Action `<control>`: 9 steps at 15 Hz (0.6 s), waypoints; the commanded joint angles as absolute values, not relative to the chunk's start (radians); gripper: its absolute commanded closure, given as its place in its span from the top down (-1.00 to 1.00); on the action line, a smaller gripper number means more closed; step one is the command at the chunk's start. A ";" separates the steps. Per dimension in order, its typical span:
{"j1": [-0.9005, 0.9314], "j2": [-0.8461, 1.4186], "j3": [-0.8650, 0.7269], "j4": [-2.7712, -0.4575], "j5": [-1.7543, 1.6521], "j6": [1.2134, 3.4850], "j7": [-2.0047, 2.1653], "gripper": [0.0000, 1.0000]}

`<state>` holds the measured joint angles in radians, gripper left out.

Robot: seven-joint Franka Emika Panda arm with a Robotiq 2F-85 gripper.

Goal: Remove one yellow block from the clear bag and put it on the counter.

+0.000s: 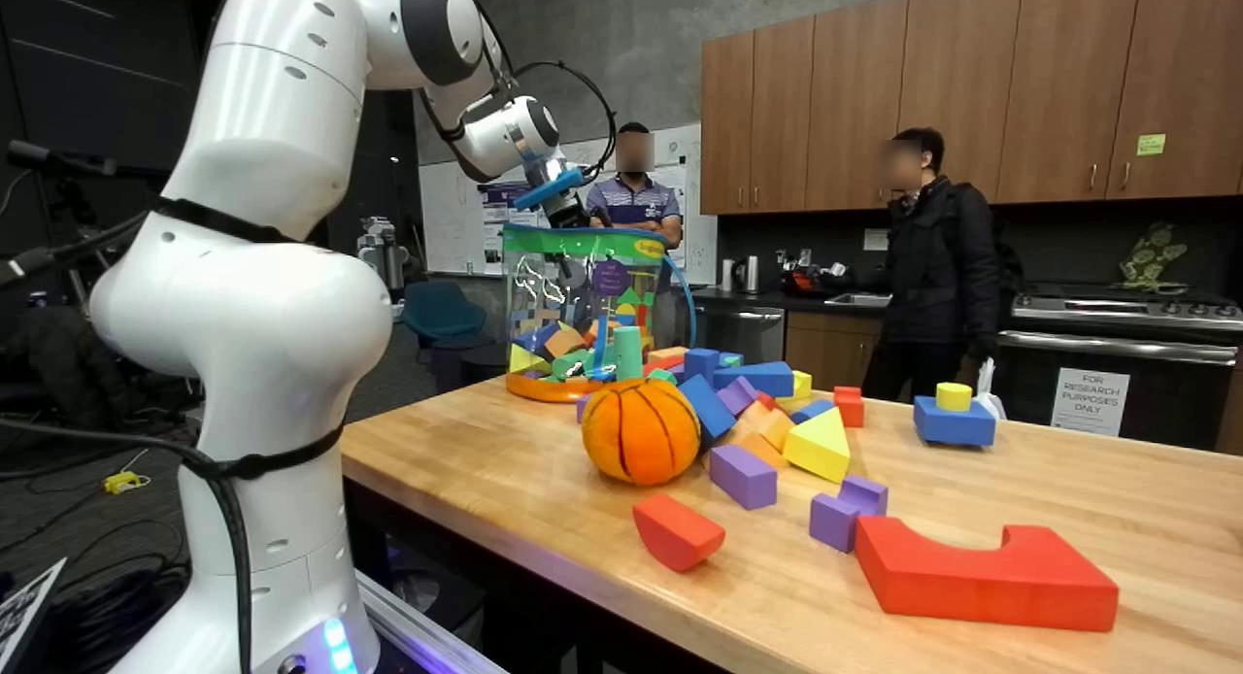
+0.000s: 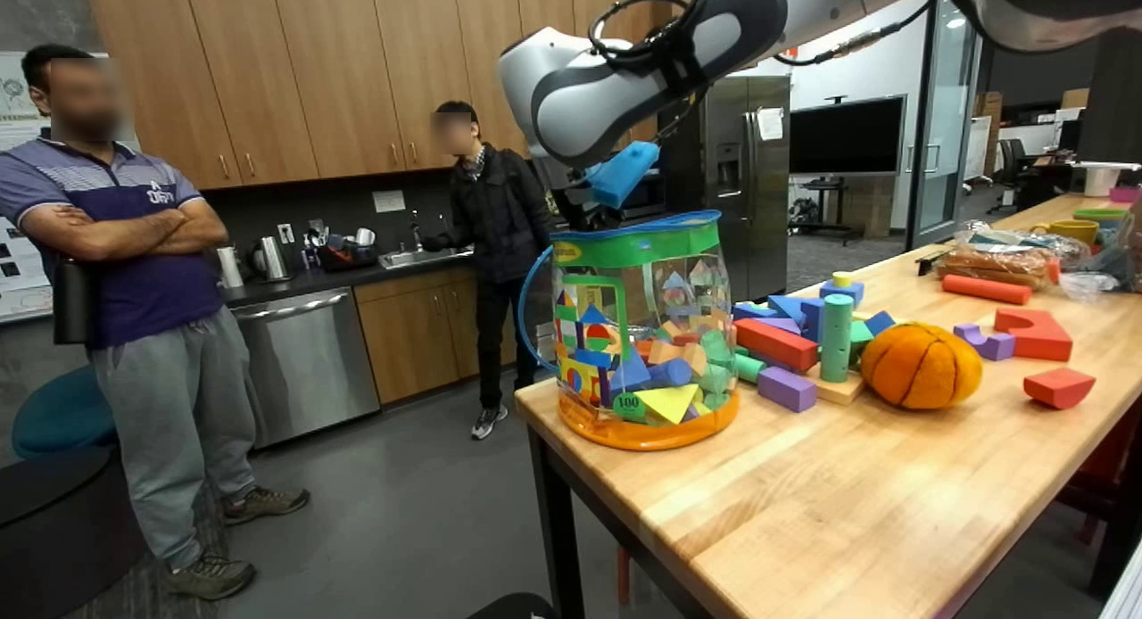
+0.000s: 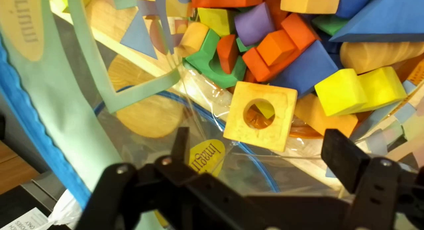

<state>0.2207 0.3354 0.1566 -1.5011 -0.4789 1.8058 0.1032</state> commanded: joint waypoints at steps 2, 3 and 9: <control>0.221 0.352 0.131 -1.467 -0.430 1.808 0.074 1.00; 0.219 0.356 0.130 -1.468 -0.419 1.827 0.067 1.00; 0.221 0.376 0.126 -1.479 -0.371 1.902 0.044 1.00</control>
<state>0.2171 0.3663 0.1357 -1.4914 -0.3888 1.8854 0.0733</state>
